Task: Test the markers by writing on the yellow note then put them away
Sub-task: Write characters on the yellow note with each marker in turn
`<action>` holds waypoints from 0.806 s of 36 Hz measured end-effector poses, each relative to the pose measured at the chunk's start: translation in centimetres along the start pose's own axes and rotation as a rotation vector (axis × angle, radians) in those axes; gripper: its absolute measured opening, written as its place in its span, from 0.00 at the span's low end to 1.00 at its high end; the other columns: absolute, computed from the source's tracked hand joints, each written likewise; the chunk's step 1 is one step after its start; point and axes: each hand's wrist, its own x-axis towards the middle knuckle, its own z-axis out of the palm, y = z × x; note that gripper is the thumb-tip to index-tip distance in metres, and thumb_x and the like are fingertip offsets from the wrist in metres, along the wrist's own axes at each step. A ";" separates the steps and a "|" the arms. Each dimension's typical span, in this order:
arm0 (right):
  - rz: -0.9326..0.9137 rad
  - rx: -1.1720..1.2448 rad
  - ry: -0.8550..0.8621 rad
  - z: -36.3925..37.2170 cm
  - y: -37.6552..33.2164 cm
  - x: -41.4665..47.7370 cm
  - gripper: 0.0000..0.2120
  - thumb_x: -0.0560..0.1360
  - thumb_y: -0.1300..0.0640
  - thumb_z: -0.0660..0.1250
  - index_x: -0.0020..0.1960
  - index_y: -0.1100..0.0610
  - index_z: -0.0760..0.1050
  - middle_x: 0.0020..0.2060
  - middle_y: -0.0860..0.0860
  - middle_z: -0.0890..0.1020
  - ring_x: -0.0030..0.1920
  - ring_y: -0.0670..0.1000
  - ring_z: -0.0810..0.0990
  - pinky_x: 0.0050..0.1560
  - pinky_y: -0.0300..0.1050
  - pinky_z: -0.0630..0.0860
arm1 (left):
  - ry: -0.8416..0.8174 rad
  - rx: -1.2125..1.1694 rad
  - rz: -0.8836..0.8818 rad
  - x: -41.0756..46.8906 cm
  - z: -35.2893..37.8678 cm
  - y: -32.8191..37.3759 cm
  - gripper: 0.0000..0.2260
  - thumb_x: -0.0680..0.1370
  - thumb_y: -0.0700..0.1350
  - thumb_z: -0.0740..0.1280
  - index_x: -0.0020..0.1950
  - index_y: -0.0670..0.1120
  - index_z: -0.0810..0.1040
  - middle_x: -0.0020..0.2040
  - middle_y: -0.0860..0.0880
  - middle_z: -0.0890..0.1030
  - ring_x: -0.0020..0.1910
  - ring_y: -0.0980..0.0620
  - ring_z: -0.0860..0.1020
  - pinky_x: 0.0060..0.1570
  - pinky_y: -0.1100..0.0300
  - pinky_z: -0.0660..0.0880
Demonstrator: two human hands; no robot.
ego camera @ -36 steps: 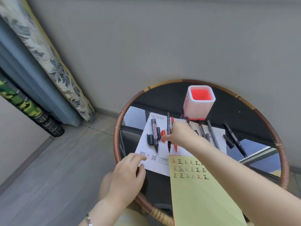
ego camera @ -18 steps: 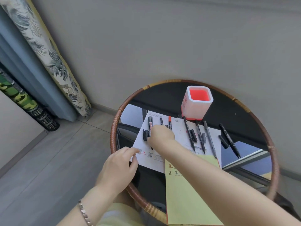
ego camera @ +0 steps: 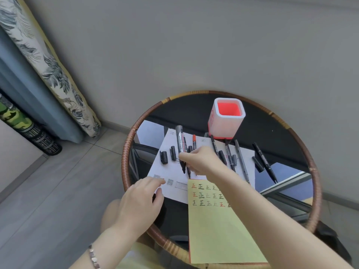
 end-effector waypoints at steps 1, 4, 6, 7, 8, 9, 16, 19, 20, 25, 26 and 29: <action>-0.024 0.029 0.021 -0.9 0.4 -0.9 0.16 0.69 0.56 0.64 0.26 0.56 0.64 0.19 0.47 0.65 0.22 0.46 0.62 0.25 0.35 0.60 | -0.006 0.012 0.034 0.1 0.3 0.4 0.09 0.72 0.39 0.67 0.50 0.47 0.82 0.47 0.54 0.83 0.47 0.54 0.81 0.45 0.63 0.74; -0.088 0.093 0.116 -3.6 2.5 -3.6 0.07 0.68 0.57 0.64 0.31 0.55 0.71 0.22 0.47 0.70 0.25 0.47 0.65 0.28 0.39 0.63 | -0.052 0.023 0.129 0.2 1.8 1.7 0.13 0.68 0.37 0.72 0.51 0.46 0.81 0.46 0.51 0.82 0.44 0.52 0.81 0.41 0.59 0.77; -0.138 0.120 0.187 -5.3 4.4 -5.2 0.02 0.68 0.59 0.64 0.37 0.58 0.74 0.26 0.50 0.71 0.28 0.49 0.66 0.31 0.42 0.64 | -0.073 0.035 0.176 0.2 3.1 3.2 0.16 0.65 0.37 0.75 0.52 0.45 0.81 0.49 0.48 0.81 0.46 0.49 0.81 0.41 0.56 0.78; -0.166 0.128 0.213 -5.8 5.3 -5.9 0.02 0.68 0.61 0.64 0.40 0.60 0.74 0.28 0.52 0.71 0.30 0.49 0.66 0.32 0.42 0.65 | -0.082 0.047 0.198 0.0 3.6 3.7 0.18 0.65 0.38 0.75 0.53 0.45 0.80 0.51 0.46 0.81 0.49 0.47 0.81 0.43 0.54 0.78; -0.194 0.132 0.238 -6.4 6.2 -6.6 0.03 0.69 0.63 0.64 0.42 0.62 0.74 0.29 0.54 0.71 0.30 0.48 0.66 0.32 0.40 0.66 | -0.090 0.057 0.222 -0.1 4.3 4.4 0.19 0.64 0.39 0.76 0.55 0.46 0.80 0.53 0.45 0.80 0.51 0.45 0.80 0.47 0.53 0.78; -0.225 0.138 0.273 -6.9 7.2 -7.2 0.02 0.69 0.66 0.64 0.42 0.63 0.72 0.29 0.54 0.70 0.30 0.47 0.67 0.31 0.37 0.67 | -0.098 0.063 0.248 -0.3 5.1 5.0 0.21 0.64 0.40 0.76 0.56 0.46 0.79 0.55 0.43 0.80 0.54 0.43 0.80 0.50 0.51 0.77; -0.227 0.270 0.536 -8.5 12.8 -9.7 0.08 0.72 0.70 0.64 0.44 0.58 0.71 0.31 0.45 0.72 0.30 0.38 0.71 0.33 0.27 0.69 | -0.142 0.113 0.369 -2.1 9.3 7.7 0.19 0.72 0.53 0.61 0.63 0.58 0.72 0.68 0.41 0.70 0.68 0.43 0.64 0.70 0.50 0.60; -0.199 0.311 0.557 -7.9 14.5 -9.5 0.12 0.72 0.69 0.65 0.43 0.52 0.71 0.33 0.45 0.75 0.34 0.46 0.73 0.35 0.40 0.72 | -0.196 0.199 0.375 -2.4 10.0 7.8 0.19 0.72 0.57 0.56 0.63 0.60 0.71 0.69 0.39 0.69 0.69 0.41 0.60 0.70 0.51 0.46; -0.201 0.320 0.546 -7.7 14.7 -9.4 0.12 0.72 0.69 0.65 0.44 0.52 0.71 0.35 0.47 0.76 0.34 0.47 0.75 0.34 0.38 0.73 | -0.204 0.212 0.381 -2.5 10.1 7.8 0.18 0.72 0.57 0.56 0.62 0.60 0.71 0.69 0.38 0.69 0.69 0.40 0.60 0.70 0.52 0.45; -0.217 0.331 0.475 -6.2 14.7 -9.0 0.08 0.72 0.65 0.67 0.44 0.53 0.72 0.36 0.52 0.79 0.34 0.44 0.77 0.36 0.39 0.75 | -0.222 0.189 0.390 -2.4 10.4 7.5 0.17 0.73 0.57 0.56 0.61 0.59 0.70 0.68 0.37 0.71 0.69 0.39 0.60 0.69 0.50 0.47; -0.206 0.336 0.497 -5.9 14.7 -8.9 0.06 0.72 0.62 0.69 0.43 0.54 0.73 0.35 0.52 0.79 0.34 0.42 0.77 0.36 0.36 0.74 | -0.228 0.175 0.389 -2.4 10.4 7.4 0.17 0.73 0.57 0.56 0.61 0.59 0.70 0.68 0.37 0.70 0.70 0.39 0.59 0.69 0.50 0.47; -0.198 0.370 0.610 -5.1 14.5 -8.3 0.07 0.70 0.59 0.71 0.39 0.58 0.73 0.32 0.54 0.79 0.30 0.41 0.77 0.33 0.32 0.72 | -0.247 0.157 0.386 -2.4 10.5 7.3 0.18 0.74 0.57 0.56 0.62 0.59 0.71 0.69 0.37 0.69 0.71 0.39 0.58 0.70 0.49 0.48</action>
